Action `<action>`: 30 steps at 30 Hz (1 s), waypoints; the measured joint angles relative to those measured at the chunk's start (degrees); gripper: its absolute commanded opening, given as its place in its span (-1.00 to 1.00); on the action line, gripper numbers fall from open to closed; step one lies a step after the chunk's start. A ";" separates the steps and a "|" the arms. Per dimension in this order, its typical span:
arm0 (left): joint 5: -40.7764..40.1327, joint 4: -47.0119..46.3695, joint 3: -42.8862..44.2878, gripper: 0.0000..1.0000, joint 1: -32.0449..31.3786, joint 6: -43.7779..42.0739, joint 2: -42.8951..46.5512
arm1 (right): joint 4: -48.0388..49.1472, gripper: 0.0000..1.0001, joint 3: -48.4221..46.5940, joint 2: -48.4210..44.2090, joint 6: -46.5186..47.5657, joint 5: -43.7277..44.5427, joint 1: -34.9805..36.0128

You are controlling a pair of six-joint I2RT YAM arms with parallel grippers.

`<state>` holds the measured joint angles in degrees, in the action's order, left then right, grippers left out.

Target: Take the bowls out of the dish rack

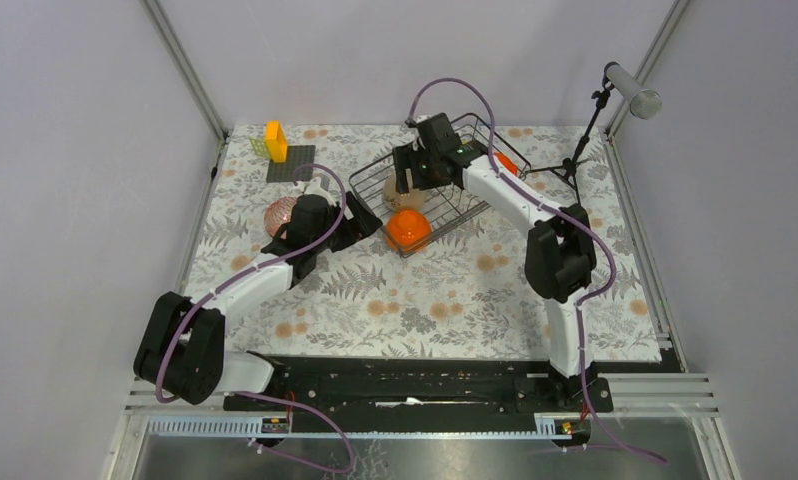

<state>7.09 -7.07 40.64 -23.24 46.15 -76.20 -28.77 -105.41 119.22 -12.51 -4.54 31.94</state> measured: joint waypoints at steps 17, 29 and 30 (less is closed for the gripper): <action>-5.60 2.23 -1.09 0.63 0.00 -1.60 2.71 | 2.58 -0.62 -16.72 14.58 -1.42 -3.96 3.41; -8.46 2.05 -2.82 0.63 0.00 -1.99 5.75 | 2.49 -0.81 -17.11 17.46 -1.92 6.64 3.87; -8.46 2.05 -2.82 0.63 0.00 -2.01 5.73 | 2.54 -0.79 -17.00 17.46 -1.88 9.20 3.96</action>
<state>-1.37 -5.02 37.82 -23.24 44.14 -70.48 -26.24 -122.41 136.68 -14.39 4.67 35.90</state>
